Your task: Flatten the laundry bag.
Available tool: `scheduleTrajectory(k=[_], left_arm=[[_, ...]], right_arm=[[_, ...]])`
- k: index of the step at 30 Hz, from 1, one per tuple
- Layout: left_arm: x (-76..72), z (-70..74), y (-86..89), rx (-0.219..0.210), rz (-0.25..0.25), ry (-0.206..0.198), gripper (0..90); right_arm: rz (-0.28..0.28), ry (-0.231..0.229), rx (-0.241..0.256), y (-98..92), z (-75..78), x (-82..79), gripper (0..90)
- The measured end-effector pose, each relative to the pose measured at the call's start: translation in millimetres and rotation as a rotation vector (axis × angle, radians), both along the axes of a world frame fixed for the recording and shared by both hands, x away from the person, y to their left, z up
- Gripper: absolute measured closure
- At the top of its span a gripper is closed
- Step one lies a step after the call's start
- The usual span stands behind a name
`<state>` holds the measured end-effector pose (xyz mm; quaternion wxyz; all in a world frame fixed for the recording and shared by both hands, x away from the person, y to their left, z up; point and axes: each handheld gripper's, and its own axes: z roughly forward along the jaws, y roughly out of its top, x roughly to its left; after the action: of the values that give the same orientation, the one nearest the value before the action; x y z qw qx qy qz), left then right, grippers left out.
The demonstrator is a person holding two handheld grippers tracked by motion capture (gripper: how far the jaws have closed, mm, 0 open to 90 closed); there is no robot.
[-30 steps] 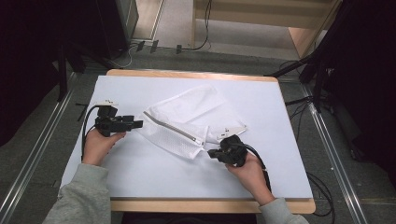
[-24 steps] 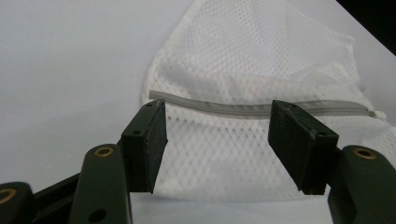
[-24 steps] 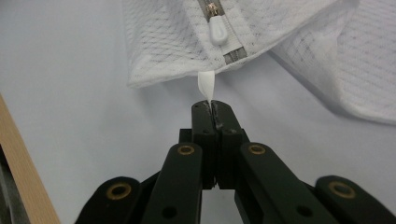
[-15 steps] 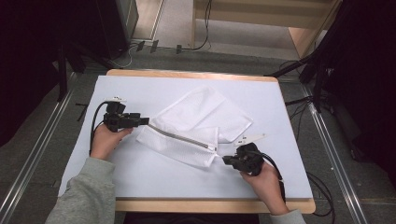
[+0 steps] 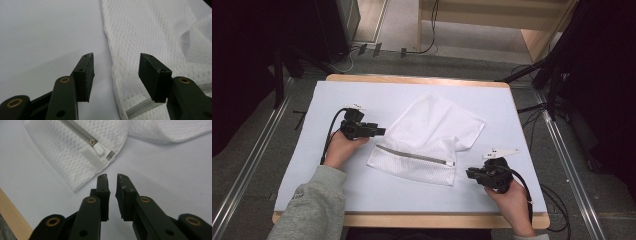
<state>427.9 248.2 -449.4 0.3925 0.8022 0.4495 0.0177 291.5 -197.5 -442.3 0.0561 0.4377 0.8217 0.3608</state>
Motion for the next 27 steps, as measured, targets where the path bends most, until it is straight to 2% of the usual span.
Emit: scheduleTrajectory(k=[4,7,11,15,17,18,20,27], left_arm=[[2.3,-5.8,-7.4,0.014,-0.014,0.021,48.2],[1.1,-7.5,-13.3,0.039,-0.037,0.018,50.1],[-0.2,-8.9,-18.6,0.045,-0.058,0.024,62.8],[0.0,-9.9,-19.1,0.038,-0.056,0.046,75.4],[0.3,-10.1,-17.0,0.042,-0.057,0.074,83.5],[0.3,-10.1,-17.0,0.042,-0.057,0.074,88.0],[0.1,-8.8,-12.2,0.047,-0.047,0.092,89.1],[-5.1,-4.5,2.4,0.050,-0.013,0.093,89.5]], right_arm=[[-0.030,-0.046,0.021,-4.0,3.0,0.4,71.1],[-0.030,-0.053,0.012,-4.3,-0.6,3.6,67.5],[-0.036,-0.050,0.014,-4.1,-5.6,10.5,65.8],[-0.042,-0.055,0.025,-4.9,-7.6,14.8,65.4],[-0.039,-0.061,0.027,-5.3,-9.3,18.3,64.8],[-0.039,-0.061,0.027,-5.3,-9.3,18.3,64.8],[-0.035,-0.069,0.026,-4.8,-10.1,21.6,64.2],[-0.021,-0.081,0.025,2.7,-12.1,32.1,63.5]])
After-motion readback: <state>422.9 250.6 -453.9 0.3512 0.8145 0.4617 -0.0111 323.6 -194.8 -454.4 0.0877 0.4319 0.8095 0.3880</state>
